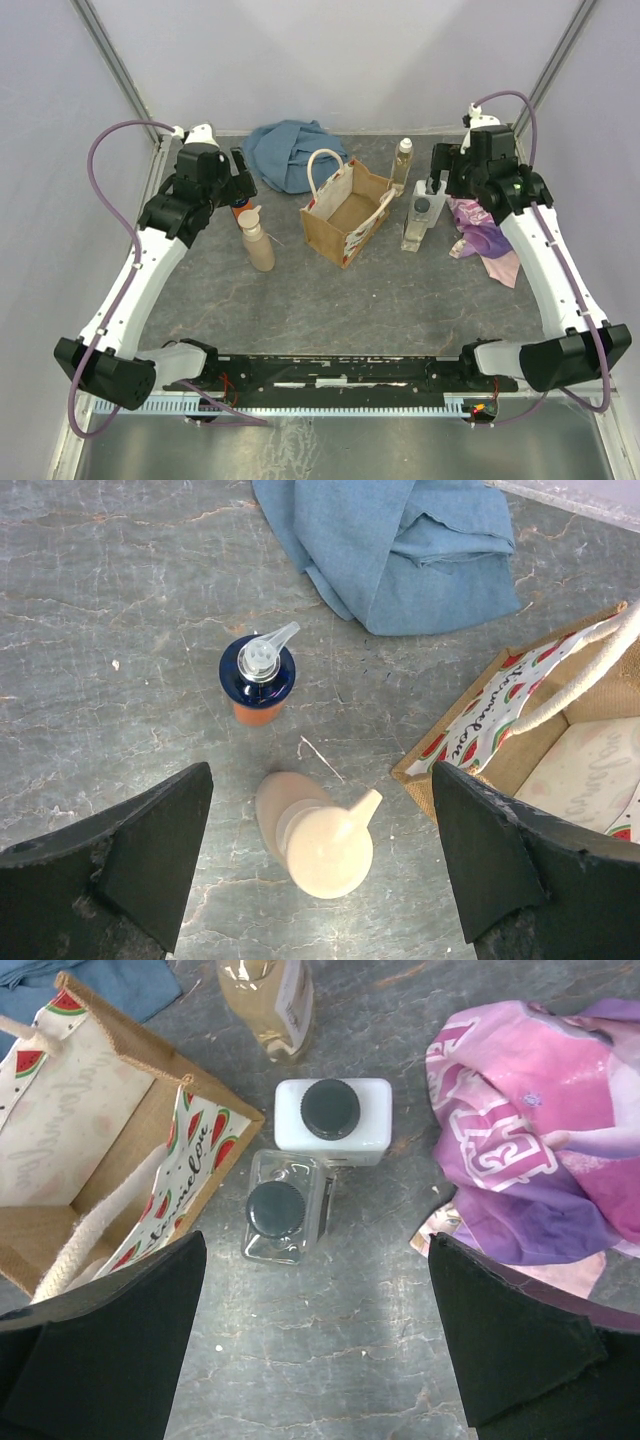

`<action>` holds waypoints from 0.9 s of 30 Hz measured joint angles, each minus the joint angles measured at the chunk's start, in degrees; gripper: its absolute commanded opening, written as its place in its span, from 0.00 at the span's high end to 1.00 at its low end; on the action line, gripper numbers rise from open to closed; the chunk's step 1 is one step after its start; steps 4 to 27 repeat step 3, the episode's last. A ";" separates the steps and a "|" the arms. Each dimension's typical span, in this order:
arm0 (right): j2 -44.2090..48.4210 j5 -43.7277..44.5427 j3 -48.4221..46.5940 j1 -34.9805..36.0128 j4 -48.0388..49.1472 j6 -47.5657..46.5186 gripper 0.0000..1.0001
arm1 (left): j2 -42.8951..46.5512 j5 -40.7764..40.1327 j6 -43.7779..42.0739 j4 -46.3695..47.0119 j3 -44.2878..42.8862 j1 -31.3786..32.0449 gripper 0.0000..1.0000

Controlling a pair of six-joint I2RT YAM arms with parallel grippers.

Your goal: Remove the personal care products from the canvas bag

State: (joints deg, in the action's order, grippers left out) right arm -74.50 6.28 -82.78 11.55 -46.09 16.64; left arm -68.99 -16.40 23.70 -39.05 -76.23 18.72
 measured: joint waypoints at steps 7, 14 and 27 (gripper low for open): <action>-1.31 -1.66 -0.42 -0.11 -0.09 -0.04 0.00 | -0.02 0.02 0.00 0.09 0.02 0.00 0.04; -1.31 -1.66 -0.42 -0.11 -0.09 -0.04 0.00 | -0.02 0.02 0.00 0.09 0.02 0.00 0.04; -1.31 -1.66 -0.42 -0.11 -0.09 -0.04 0.00 | -0.02 0.02 0.00 0.09 0.02 0.00 0.04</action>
